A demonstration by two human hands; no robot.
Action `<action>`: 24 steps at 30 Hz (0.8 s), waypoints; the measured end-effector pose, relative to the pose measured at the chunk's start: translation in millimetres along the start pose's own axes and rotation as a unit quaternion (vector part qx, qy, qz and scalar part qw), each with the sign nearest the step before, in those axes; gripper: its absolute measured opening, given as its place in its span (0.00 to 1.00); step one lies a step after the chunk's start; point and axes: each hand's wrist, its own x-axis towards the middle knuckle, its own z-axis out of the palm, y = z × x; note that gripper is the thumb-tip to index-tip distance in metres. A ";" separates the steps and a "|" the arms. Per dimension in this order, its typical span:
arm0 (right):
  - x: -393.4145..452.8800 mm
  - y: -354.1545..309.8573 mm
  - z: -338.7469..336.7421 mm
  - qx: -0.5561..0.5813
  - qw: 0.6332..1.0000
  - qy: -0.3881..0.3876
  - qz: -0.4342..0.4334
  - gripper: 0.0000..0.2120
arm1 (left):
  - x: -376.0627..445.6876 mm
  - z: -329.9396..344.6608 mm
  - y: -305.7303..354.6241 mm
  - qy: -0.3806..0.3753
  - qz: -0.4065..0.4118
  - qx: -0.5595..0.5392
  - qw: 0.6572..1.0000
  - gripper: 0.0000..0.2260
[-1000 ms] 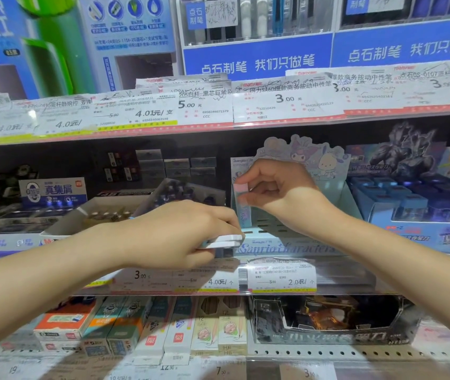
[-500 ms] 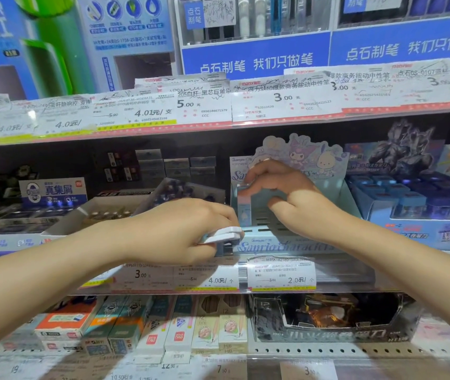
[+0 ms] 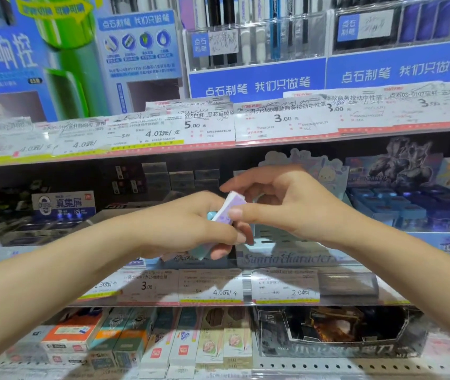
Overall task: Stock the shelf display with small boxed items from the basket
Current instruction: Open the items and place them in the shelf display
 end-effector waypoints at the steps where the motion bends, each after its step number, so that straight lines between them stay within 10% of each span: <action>1: 0.4 0.2 0.2 -0.011 1.000 0.000 -0.001 0.09 | -0.7 0.8 1.2 0.000 -0.013 -0.007 1.000 0.07; 17: -19.7 18.2 -15.3 0.085 0.989 0.091 0.074 0.04 | -11.6 2.6 -8.0 0.121 -0.019 -0.073 0.990 0.16; 24: -19.2 9.0 -13.0 -0.046 0.995 0.003 0.088 0.07 | -11.2 3.6 -5.7 0.103 -0.031 -0.076 0.991 0.09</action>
